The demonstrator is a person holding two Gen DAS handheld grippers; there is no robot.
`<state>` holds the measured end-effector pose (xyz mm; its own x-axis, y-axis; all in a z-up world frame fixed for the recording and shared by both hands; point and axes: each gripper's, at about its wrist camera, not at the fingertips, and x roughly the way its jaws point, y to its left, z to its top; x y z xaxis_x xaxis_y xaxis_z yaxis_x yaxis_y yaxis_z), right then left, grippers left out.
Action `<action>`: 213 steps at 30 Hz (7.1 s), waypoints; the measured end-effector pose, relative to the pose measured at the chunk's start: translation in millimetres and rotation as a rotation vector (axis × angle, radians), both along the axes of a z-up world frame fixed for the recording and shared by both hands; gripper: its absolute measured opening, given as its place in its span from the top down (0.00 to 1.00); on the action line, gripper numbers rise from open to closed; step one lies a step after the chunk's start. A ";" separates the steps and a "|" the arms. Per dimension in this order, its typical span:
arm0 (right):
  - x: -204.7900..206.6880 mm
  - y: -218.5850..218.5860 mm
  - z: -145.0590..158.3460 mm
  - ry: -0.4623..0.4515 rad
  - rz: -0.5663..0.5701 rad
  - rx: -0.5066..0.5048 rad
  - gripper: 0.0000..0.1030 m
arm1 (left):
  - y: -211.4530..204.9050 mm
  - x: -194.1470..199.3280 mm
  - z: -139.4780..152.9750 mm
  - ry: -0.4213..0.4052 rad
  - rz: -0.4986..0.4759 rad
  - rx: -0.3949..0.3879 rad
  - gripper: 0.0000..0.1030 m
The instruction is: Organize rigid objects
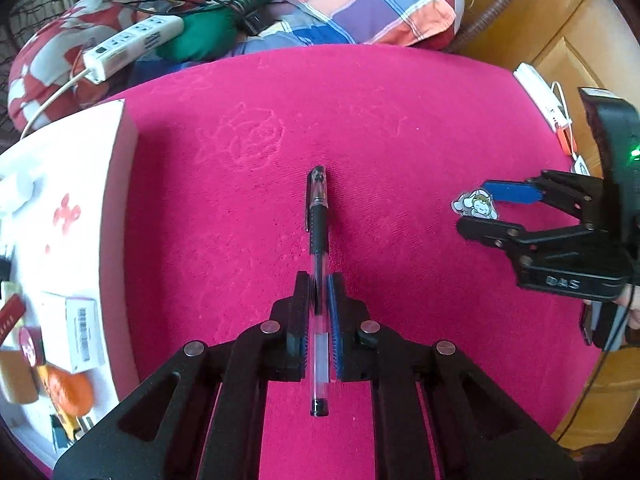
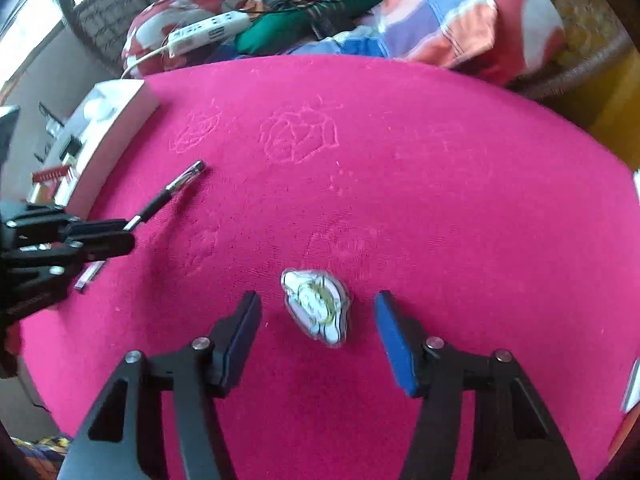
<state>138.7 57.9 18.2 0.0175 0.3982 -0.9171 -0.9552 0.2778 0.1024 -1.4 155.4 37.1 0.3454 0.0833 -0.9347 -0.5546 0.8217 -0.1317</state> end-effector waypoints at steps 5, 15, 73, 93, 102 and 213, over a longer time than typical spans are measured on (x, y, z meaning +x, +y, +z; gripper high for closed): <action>-0.5 -2.1 1.0 -0.046 0.016 -0.023 0.67 | -1.1 -6.3 13.2 -0.032 0.018 0.019 0.92; 1.2 -39.2 74.9 0.051 -0.163 0.205 0.68 | -4.2 -25.8 81.9 -0.202 0.031 0.088 0.92; -175.9 -95.3 365.0 -0.087 -0.092 0.973 0.68 | 18.4 -319.8 370.2 -0.723 0.258 0.601 0.92; -246.5 -27.2 353.8 -0.027 -0.009 0.943 0.68 | 57.5 -385.3 363.3 -0.692 0.269 0.602 0.92; -271.2 4.6 343.3 -0.014 -0.009 0.913 0.68 | 84.1 -381.3 354.2 -0.685 0.200 0.559 0.92; -216.0 -157.5 347.7 -0.180 -0.368 0.993 0.00 | -70.1 -324.6 352.3 -0.337 0.466 0.603 0.00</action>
